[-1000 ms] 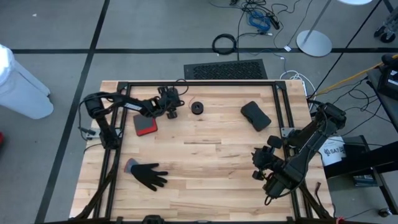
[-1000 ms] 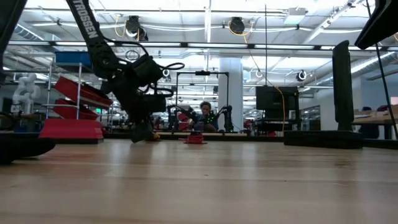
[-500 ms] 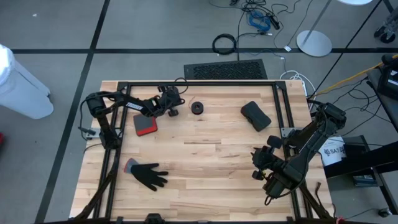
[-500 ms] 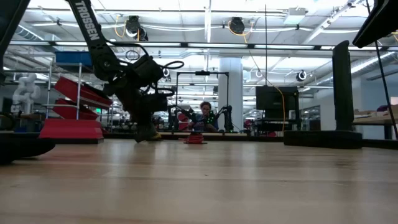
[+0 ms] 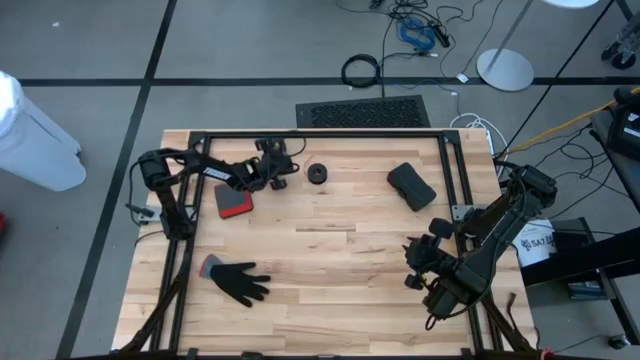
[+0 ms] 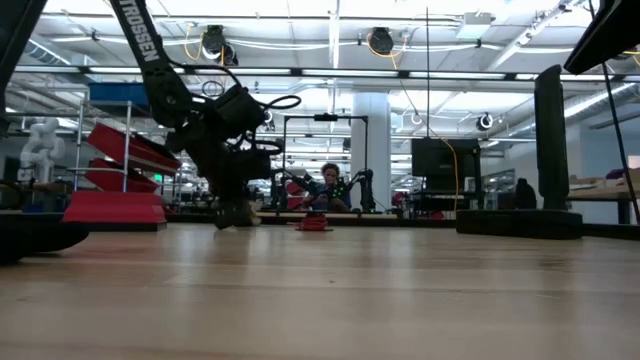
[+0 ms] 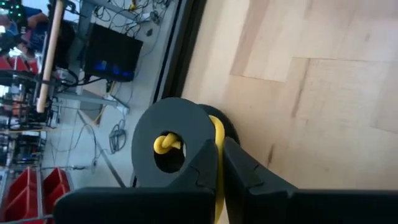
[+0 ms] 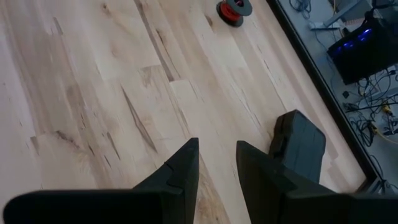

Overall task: Coil cords
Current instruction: Uncoil the yellow wire from the spool

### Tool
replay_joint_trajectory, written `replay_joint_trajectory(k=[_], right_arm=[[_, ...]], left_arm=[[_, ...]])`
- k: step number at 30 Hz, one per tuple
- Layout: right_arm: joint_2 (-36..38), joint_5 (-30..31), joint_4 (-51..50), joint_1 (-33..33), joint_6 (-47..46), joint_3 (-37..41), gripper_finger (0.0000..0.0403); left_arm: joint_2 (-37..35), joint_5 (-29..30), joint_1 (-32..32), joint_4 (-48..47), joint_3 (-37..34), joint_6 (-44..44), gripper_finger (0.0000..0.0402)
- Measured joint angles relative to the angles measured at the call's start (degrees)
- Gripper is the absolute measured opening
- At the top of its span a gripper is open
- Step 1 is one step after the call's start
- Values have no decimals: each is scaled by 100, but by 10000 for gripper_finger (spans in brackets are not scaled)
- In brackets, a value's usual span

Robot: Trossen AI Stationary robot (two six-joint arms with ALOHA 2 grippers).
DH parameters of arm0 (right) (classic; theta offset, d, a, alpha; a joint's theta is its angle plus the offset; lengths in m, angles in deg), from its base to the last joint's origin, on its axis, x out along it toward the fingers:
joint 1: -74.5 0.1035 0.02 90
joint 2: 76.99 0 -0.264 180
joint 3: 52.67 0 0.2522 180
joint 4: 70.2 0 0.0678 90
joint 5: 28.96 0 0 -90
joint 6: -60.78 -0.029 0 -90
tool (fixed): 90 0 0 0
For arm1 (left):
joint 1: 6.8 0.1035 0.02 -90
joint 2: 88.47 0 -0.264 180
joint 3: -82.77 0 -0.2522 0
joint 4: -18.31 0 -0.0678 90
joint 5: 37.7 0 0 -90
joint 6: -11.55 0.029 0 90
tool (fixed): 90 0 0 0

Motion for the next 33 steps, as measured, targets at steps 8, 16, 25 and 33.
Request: replay_joint_trajectory(k=[8,16,25,33], right_arm=[[0,46,4,-2,26,0,93],[0,159,17,-2,42,0,93],[0,167,42,-2,39,0,93],[0,200,66,-2,44,0,93]], left_arm=[[-444,76,-491,-675,-47,1,7],[-1050,156,-1012,-1142,-40,-149,7],[-1348,71,-1476,-1540,-29,-548,7],[-1345,41,-1591,-2036,-29,-994,16]])
